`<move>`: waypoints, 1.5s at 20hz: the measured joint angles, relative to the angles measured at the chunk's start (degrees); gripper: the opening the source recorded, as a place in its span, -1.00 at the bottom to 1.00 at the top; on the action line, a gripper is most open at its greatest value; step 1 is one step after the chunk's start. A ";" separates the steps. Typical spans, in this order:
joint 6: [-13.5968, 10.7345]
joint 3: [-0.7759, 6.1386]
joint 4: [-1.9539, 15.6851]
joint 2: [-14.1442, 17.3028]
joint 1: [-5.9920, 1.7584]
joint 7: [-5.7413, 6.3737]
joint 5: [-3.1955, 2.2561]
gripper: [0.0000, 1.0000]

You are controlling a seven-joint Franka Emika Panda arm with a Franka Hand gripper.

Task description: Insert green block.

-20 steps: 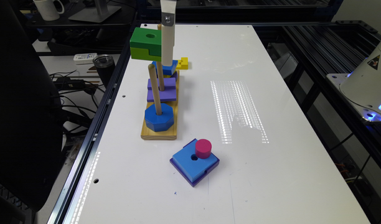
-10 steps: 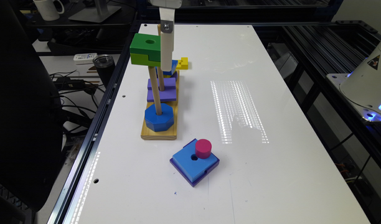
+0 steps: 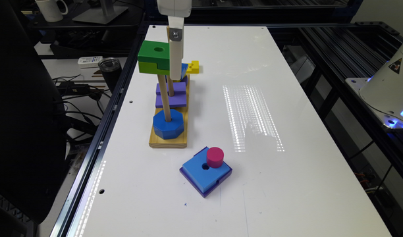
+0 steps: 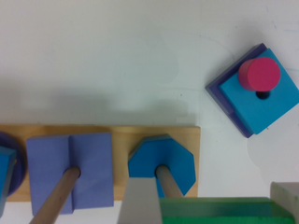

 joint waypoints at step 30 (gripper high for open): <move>0.85 0.00 -0.02 1.03 -0.05 -0.04 -0.07 -1.00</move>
